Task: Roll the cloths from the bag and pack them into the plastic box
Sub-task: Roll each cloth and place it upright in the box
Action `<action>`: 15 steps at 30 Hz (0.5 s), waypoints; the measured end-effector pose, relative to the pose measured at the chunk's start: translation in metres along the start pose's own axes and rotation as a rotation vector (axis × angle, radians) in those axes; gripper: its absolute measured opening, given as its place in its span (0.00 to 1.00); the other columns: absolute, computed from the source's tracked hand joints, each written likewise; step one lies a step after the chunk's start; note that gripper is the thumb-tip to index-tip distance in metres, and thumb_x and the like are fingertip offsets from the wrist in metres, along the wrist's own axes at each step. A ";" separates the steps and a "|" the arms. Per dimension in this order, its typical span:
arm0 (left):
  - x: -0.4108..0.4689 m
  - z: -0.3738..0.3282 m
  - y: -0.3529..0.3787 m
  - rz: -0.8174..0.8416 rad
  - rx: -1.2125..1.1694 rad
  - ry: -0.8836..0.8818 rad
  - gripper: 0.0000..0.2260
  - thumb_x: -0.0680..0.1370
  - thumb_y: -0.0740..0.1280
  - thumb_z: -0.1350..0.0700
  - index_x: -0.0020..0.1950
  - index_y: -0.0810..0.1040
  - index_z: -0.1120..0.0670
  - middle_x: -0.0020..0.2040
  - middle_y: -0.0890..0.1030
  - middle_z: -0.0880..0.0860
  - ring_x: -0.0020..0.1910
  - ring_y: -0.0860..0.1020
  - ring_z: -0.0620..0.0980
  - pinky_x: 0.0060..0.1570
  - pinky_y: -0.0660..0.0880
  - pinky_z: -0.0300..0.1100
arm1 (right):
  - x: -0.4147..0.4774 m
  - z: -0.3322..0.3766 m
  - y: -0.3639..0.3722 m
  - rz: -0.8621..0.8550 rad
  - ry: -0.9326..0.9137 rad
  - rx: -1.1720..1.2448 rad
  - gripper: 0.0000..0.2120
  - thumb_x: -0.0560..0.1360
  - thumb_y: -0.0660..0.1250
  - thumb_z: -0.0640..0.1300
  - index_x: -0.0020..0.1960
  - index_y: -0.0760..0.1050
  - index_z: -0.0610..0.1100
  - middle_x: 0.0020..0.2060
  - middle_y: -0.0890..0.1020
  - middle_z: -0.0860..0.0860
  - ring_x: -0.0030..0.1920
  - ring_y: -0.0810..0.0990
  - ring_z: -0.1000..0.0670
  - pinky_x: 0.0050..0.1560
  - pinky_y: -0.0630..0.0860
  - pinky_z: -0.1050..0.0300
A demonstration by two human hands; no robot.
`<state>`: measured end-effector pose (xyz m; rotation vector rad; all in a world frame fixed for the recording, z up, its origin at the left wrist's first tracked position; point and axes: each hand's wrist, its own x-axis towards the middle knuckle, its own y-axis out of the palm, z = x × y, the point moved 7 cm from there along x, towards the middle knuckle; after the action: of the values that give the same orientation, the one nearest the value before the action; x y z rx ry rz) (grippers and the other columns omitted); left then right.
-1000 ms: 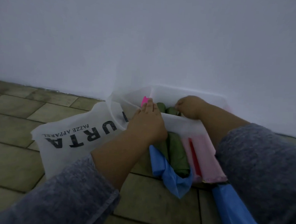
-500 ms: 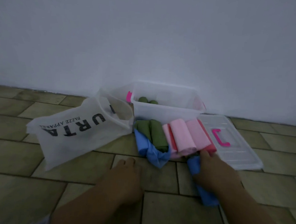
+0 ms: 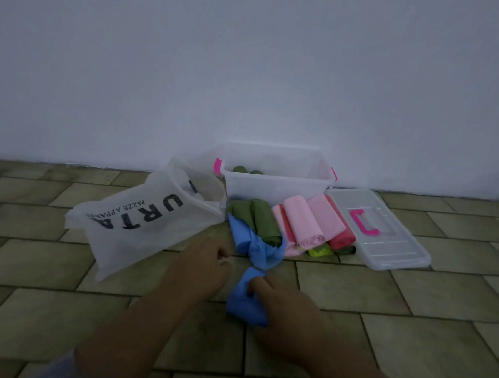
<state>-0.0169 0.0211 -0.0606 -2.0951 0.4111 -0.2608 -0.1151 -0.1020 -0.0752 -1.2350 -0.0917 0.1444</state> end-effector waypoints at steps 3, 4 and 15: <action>-0.011 -0.014 0.006 0.193 0.023 0.128 0.04 0.74 0.63 0.54 0.42 0.75 0.45 0.41 0.76 0.43 0.40 0.74 0.41 0.36 0.66 0.32 | 0.002 0.002 -0.003 -0.008 -0.020 0.085 0.21 0.68 0.68 0.49 0.59 0.67 0.55 0.56 0.73 0.55 0.54 0.73 0.52 0.45 0.67 0.58; -0.016 -0.019 0.011 0.256 0.058 0.180 0.04 0.74 0.64 0.54 0.42 0.75 0.44 0.41 0.75 0.42 0.40 0.74 0.40 0.36 0.65 0.31 | 0.001 0.001 -0.005 -0.034 -0.021 0.085 0.23 0.66 0.69 0.51 0.59 0.67 0.56 0.56 0.73 0.56 0.54 0.72 0.53 0.46 0.67 0.59; -0.024 -0.029 0.028 0.142 0.157 0.377 0.10 0.72 0.64 0.45 0.53 0.75 0.41 0.49 0.70 0.42 0.50 0.70 0.42 0.51 0.69 0.40 | -0.014 -0.023 -0.003 -0.040 0.058 0.109 0.18 0.62 0.69 0.60 0.45 0.65 0.57 0.43 0.69 0.60 0.43 0.69 0.58 0.37 0.62 0.68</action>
<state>-0.0541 -0.0060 -0.0697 -1.8520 0.7356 -0.5890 -0.1249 -0.1267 -0.0800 -1.1266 -0.0574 0.0779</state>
